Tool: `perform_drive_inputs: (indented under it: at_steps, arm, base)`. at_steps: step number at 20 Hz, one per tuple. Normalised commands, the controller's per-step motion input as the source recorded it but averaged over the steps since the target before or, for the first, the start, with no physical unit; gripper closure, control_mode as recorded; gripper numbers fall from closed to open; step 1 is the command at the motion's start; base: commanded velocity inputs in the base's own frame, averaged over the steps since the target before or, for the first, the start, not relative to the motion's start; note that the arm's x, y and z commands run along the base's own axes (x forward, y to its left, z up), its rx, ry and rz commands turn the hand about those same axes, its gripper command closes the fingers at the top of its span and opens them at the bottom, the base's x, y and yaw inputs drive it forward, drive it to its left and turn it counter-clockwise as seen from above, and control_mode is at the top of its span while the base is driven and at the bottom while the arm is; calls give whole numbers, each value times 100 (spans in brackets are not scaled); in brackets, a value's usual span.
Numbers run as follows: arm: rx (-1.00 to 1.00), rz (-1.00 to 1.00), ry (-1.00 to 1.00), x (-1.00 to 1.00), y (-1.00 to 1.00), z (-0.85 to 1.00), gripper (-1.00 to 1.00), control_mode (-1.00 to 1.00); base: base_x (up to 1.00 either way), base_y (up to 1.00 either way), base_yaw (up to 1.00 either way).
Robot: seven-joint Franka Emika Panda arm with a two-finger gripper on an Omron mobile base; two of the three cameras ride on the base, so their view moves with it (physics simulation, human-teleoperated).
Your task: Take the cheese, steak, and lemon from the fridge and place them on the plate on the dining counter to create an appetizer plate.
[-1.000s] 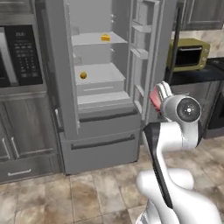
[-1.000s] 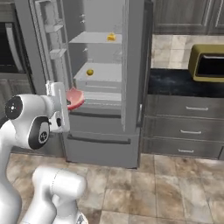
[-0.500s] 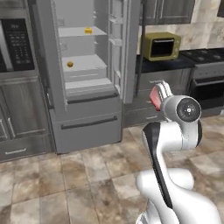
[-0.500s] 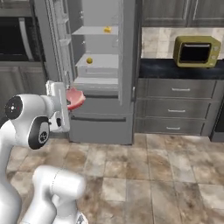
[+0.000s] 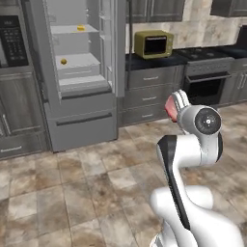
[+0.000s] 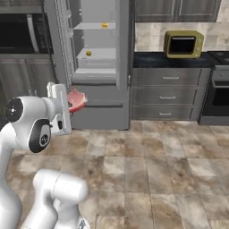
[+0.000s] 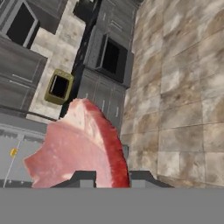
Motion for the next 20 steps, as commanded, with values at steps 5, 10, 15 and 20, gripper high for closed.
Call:
perform_drive_inputs:
  at_steps: [5,10,15,20]
  arm:
    - [0,0,0,0,0,0,100,100]
    - [0,0,0,0,0,0,100,100]
    - [0,0,0,0,0,0,100,100]
    - [0,0,0,0,0,0,100,100]
  base:
    - [-100,-15,-12]
    - [-100,-15,-12]
    - [-100,-17,-11]
    - [-100,-26,-14]
